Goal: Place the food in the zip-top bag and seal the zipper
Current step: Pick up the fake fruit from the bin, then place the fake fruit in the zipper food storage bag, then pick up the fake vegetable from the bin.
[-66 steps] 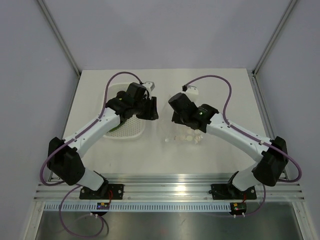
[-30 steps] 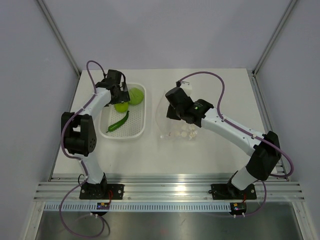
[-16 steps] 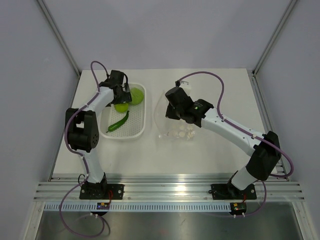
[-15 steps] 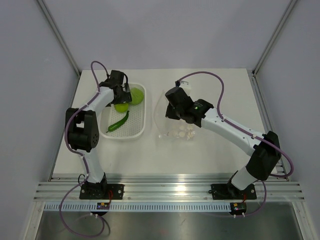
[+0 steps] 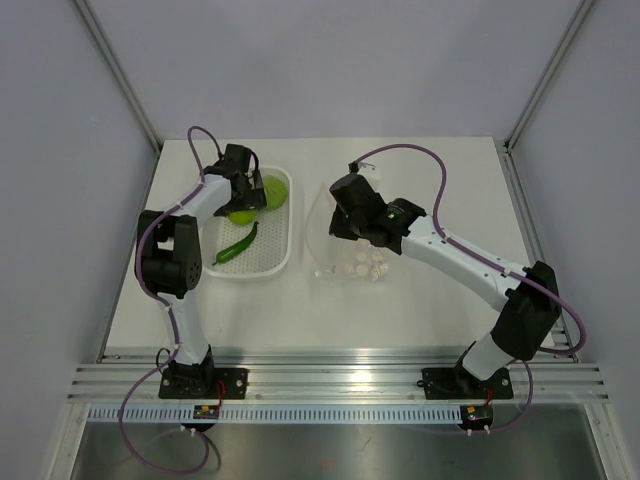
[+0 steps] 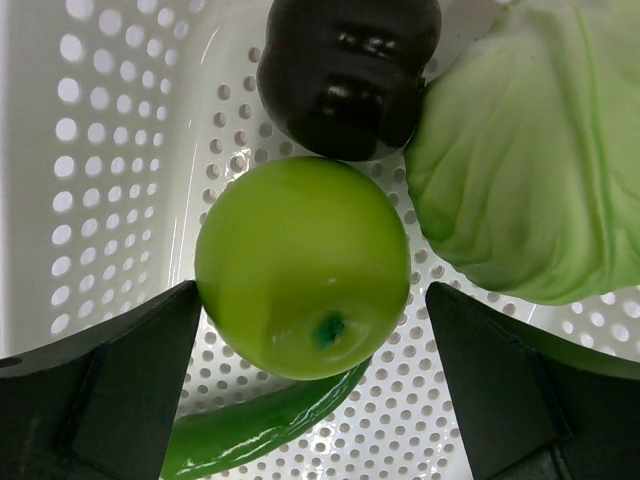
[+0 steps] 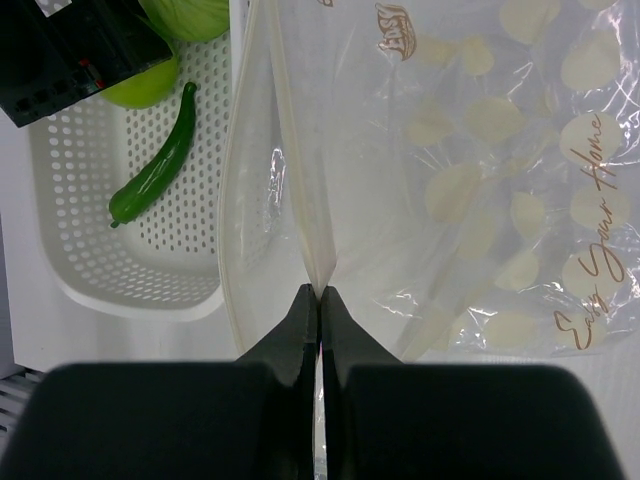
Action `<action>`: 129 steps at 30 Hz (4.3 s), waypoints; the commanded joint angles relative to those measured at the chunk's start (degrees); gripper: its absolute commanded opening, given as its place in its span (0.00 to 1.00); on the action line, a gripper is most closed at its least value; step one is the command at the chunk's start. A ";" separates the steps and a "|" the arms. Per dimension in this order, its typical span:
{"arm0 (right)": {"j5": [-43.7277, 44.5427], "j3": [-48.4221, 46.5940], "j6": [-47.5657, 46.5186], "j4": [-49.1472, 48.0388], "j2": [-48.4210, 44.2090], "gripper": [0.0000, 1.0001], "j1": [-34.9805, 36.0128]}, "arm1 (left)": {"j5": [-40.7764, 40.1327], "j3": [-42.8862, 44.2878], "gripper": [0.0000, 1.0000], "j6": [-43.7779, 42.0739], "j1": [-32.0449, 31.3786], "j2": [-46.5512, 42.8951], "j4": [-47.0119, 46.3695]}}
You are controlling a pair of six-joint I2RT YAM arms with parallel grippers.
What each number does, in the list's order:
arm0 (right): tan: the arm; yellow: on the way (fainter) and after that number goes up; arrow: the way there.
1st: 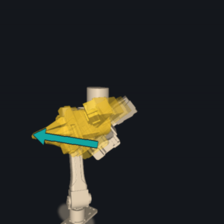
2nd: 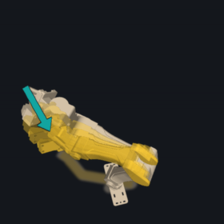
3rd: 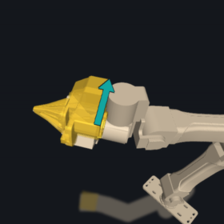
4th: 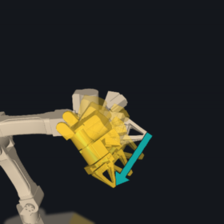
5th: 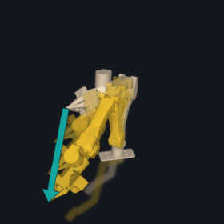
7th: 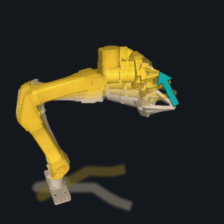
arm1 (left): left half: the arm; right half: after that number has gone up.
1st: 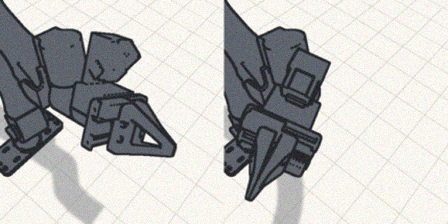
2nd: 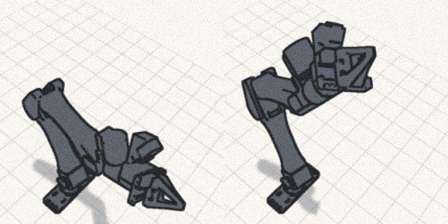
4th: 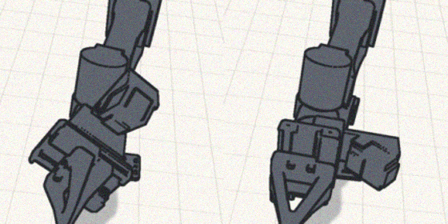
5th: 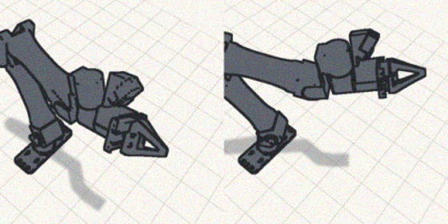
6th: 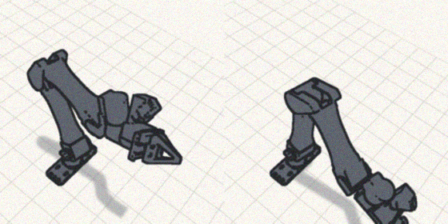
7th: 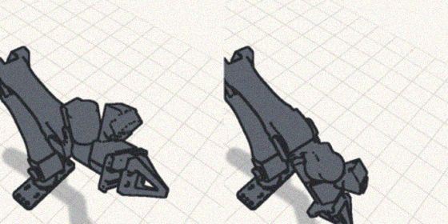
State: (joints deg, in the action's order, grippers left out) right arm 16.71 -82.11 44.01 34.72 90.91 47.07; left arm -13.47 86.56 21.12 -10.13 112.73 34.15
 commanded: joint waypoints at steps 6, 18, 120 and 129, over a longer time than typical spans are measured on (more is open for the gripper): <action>-0.71 -0.95 1.25 -2.02 -0.47 0.00 -0.49 | 0.64 1.85 0.84 -0.91 -0.06 0.65 -2.25; -1.33 -1.21 0.82 -2.38 0.49 0.00 -0.40 | 1.08 -0.60 0.68 -0.03 -0.06 -9.17 -0.84; -6.08 -0.43 -0.68 -9.67 -0.82 0.00 -5.85 | 21.36 -16.34 0.89 -6.44 -0.24 -39.00 8.63; -9.67 0.81 -0.94 -12.22 -1.27 0.00 -5.85 | 1.97 -10.81 0.87 -9.34 -2.79 -19.23 10.58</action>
State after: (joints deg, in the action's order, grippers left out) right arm 8.32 -81.28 43.72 25.10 90.87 41.08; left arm -1.98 71.88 14.55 -11.49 89.23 43.77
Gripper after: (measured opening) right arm 0.012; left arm 0.857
